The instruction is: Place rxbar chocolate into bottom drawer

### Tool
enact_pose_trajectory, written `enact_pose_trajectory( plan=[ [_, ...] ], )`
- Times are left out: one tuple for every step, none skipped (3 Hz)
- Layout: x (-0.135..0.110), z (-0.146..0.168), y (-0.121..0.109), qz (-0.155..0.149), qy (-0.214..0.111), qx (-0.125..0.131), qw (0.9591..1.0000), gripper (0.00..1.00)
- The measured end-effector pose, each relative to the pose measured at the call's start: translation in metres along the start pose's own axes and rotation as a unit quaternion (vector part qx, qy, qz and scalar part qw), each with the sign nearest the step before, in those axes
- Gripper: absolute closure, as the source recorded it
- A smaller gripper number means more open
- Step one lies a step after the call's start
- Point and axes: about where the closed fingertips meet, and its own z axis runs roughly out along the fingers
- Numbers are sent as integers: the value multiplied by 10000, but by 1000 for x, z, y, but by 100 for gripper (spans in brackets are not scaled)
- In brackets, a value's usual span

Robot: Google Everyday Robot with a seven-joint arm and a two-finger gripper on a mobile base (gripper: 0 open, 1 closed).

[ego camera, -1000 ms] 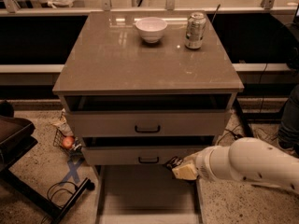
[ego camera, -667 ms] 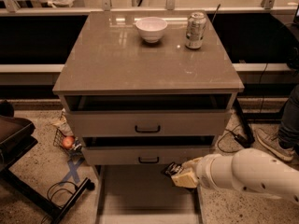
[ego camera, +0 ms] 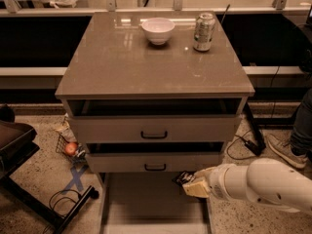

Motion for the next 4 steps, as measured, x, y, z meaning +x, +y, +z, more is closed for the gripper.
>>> enact_pose_trajectory(
  plan=[
    [11, 8, 1, 68, -38, -144, 9999, 100],
    [-14, 31, 15, -873, -336, -764, 9927, 100],
    [-35, 43, -7, -1688, -786, -1164, 9756, 100],
    [2, 22, -49, -1334, -911, -963, 9822, 100]
  ],
)
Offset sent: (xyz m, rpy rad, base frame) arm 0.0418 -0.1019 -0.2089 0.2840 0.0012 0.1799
